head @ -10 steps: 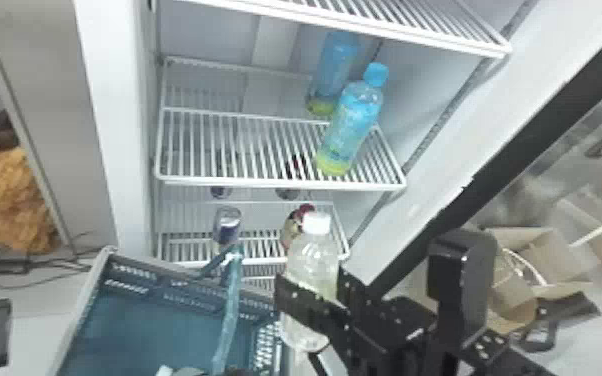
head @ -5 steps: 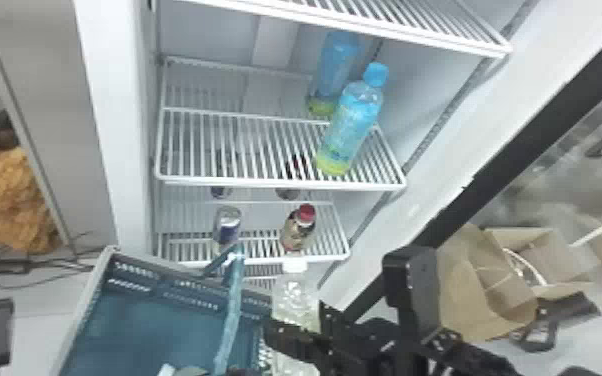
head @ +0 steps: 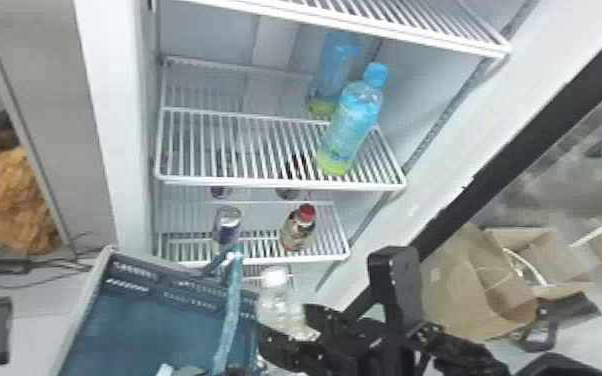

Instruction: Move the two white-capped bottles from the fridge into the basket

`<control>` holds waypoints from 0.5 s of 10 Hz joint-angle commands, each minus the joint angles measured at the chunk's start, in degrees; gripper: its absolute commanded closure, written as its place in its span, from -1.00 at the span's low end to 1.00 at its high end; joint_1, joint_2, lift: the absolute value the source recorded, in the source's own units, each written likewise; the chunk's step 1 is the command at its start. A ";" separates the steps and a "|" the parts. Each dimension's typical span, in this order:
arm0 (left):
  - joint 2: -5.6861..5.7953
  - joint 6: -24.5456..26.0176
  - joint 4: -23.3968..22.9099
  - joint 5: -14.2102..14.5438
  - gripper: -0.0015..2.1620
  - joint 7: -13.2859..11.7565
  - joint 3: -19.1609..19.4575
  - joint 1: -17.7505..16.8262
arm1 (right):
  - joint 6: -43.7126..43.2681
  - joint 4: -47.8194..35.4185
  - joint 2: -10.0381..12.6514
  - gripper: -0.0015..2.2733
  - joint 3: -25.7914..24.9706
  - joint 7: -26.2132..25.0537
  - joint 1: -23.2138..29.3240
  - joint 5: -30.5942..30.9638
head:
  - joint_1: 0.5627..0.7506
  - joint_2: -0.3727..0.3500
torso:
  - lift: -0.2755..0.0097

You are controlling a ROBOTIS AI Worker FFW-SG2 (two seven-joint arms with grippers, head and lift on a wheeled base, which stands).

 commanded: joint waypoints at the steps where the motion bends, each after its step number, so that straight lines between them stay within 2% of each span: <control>1: 0.00 0.00 0.00 0.01 0.11 -0.01 -0.02 0.00 | -0.68 0.11 -0.07 -0.59 0.11 0.22 -0.20 0.31 | 0.41 -0.94 | 0.93; 3: 0.09 0.00 0.00 0.12 0.11 -0.01 -0.02 0.14 | -2.51 -0.03 0.01 -0.71 0.22 0.40 0.08 0.65 | 0.41 -0.94 | 0.93; 5: 0.00 0.00 0.00 0.01 0.11 -0.10 0.09 0.28 | -5.46 -0.45 0.28 -0.72 0.22 0.40 1.07 1.11 | 0.41 -0.94 | 0.93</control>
